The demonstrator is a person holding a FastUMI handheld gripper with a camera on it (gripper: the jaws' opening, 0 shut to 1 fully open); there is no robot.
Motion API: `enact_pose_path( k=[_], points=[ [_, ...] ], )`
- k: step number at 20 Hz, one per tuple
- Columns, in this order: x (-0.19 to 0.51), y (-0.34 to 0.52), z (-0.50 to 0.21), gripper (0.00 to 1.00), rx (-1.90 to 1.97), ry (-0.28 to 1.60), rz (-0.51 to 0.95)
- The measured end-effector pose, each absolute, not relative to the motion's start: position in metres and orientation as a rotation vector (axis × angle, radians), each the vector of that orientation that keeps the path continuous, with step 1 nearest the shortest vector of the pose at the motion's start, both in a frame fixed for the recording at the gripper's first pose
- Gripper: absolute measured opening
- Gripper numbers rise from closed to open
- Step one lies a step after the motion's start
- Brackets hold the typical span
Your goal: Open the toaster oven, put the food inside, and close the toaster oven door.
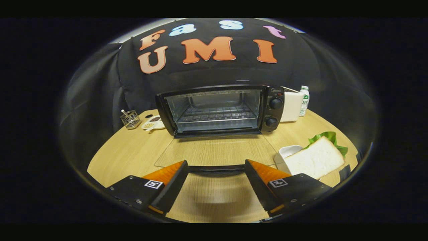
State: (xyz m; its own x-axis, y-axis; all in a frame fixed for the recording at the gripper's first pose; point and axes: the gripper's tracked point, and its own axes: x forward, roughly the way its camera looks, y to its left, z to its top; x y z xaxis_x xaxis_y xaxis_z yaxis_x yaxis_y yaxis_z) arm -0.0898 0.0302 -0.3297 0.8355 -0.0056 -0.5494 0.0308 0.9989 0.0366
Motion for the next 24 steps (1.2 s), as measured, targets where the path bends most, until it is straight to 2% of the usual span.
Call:
enact_pose_path(
  k=[6,13,19,24],
  points=[
    [-0.126,-0.007,-0.316,0.99,0.066,0.698,0.039],
    [-0.163,-0.096,-0.301,0.99,0.019,0.872,0.086],
    [-0.152,-0.171,-0.290,0.98,0.059,0.984,0.095],
    [-0.125,-0.198,-0.310,0.99,0.178,1.097,0.185]
  ],
)
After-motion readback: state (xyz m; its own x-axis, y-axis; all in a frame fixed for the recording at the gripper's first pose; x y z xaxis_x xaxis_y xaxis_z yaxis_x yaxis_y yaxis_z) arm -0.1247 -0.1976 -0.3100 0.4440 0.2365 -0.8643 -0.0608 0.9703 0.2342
